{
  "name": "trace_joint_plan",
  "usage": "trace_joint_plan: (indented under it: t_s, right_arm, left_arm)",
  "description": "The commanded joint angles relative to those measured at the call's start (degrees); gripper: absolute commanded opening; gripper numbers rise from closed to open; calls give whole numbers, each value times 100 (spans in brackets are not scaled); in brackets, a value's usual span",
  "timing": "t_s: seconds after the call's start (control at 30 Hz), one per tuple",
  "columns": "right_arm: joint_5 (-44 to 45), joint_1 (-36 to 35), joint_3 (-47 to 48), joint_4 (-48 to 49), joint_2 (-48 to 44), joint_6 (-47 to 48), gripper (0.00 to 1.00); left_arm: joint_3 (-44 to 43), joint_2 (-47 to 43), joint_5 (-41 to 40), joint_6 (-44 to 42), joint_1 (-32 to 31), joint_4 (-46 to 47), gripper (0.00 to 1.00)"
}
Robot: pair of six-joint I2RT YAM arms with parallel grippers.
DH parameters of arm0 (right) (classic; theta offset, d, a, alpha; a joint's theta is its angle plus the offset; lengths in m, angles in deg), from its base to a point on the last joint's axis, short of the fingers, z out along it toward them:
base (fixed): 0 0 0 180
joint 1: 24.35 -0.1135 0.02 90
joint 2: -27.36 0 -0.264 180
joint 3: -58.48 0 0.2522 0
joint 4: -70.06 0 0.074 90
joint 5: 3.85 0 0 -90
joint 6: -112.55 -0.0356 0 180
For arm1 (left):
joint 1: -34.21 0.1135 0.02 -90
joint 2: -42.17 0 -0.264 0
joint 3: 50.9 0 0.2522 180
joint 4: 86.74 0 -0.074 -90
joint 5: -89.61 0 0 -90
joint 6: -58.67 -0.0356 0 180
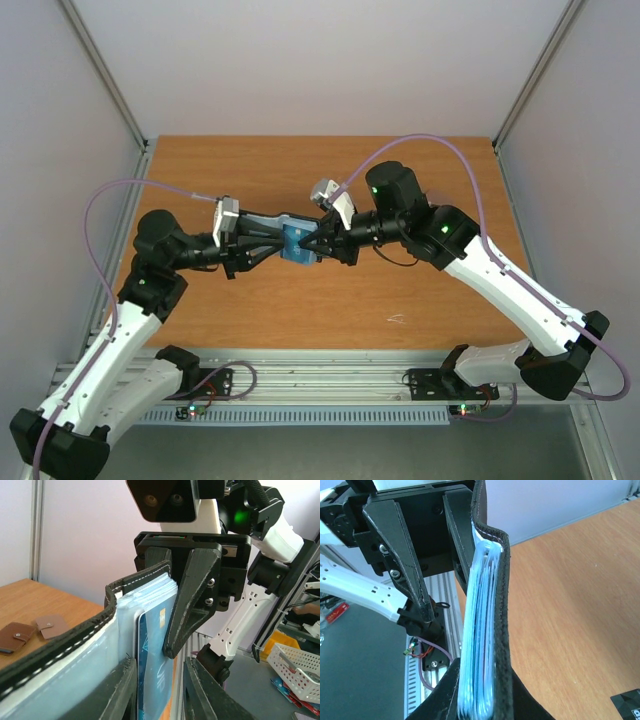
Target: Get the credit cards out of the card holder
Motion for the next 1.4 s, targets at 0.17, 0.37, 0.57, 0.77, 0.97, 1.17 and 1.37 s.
trace_joint_plan:
  t_s: [0.17, 0.37, 0.57, 0.77, 0.97, 1.17, 1.37]
  right_arm:
    - [-794, -111, 118, 1058, -22, 98, 6]
    - [-747, -142, 121, 1128, -78, 298, 7]
    - [-824, -140, 15, 1072, -271, 567, 10]
    - [-809, -142, 191, 829, -114, 637, 10]
    - [-646, -161, 206, 1095, -100, 521, 10]
    - [188, -182, 493, 981, 181, 441, 9]
    - [1744, -179, 843, 865, 605, -86, 6]
  left_arm:
    - [-216, 186, 212, -502, -131, -722, 28]
    - [-251, 210, -80, -741, -112, -1120, 35]
    - [-73, 255, 332, 454, 322, 302, 38]
    - [-189, 278, 200, 53, 156, -228, 34]
    - [-288, 353, -23, -485, -240, -848, 27]
    - [-381, 458, -293, -1029, -443, -1077, 19]
    - [-343, 460, 132, -1031, -596, -588, 19]
